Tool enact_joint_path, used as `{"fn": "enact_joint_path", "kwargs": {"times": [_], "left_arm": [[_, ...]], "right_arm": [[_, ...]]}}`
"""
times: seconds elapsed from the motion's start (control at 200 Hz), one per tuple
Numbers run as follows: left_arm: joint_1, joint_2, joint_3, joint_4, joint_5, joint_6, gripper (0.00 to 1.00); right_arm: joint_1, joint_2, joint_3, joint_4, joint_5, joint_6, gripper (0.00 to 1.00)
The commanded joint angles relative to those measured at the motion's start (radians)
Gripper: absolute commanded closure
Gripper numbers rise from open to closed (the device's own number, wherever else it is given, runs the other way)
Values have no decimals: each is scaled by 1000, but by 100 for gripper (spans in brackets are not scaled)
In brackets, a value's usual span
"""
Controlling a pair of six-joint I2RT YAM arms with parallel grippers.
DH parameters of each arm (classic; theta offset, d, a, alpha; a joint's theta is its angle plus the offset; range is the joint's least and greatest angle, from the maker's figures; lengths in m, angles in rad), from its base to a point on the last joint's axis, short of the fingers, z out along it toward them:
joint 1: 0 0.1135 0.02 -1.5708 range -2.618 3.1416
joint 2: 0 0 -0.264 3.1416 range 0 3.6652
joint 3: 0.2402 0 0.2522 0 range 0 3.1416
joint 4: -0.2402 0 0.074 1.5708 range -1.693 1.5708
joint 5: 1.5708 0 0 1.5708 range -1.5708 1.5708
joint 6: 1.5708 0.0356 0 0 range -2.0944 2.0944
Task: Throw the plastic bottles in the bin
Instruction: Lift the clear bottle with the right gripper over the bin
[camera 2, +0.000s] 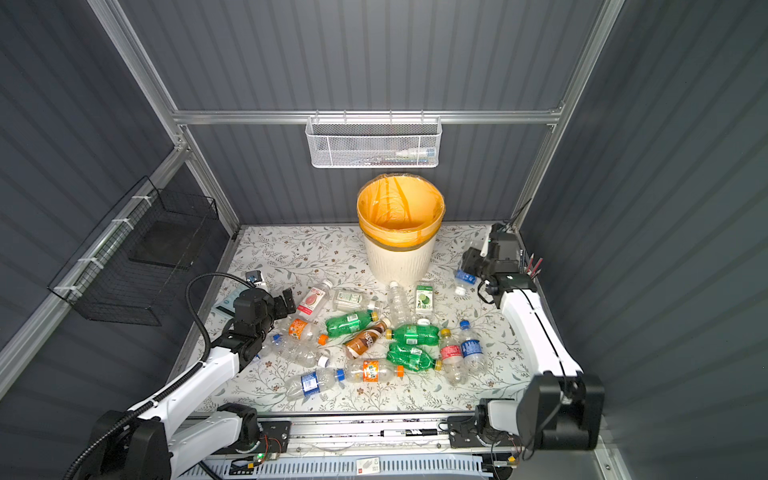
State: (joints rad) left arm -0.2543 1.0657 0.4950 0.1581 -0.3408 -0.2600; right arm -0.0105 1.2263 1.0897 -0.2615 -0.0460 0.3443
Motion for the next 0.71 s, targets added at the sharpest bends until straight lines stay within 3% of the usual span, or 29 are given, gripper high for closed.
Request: {"fn": "enact_joint_path", "kwargs": {"times": [0.0,0.155,0.31,0.395,0.475,0.535,0.61,0.7], "left_arm": [[-2,-2,-21,13,-8,-15,0],[-2,16,-21,29,10,-22,0],[-2,16,-19,31,27,-34,0],[-2,13,-17,26,31,-33,0],[-2,13,-9,11,33,-34,0],[-2,13,-2,-6,33,-32,0],[-2,12,7,-25,30,-27,0],[-2,6,11,-43,27,-19,0]], "right_arm": [[-8,-115,53,112,116,33,63],[-8,-139,144,235,79,101,62],[45,49,324,288,-50,163,61],[128,202,489,211,-136,101,57],[205,370,720,17,-262,22,52],[265,490,893,-181,-231,-70,42],[309,541,963,-284,-66,-133,5],[302,438,771,-97,-2,-94,1]]}}
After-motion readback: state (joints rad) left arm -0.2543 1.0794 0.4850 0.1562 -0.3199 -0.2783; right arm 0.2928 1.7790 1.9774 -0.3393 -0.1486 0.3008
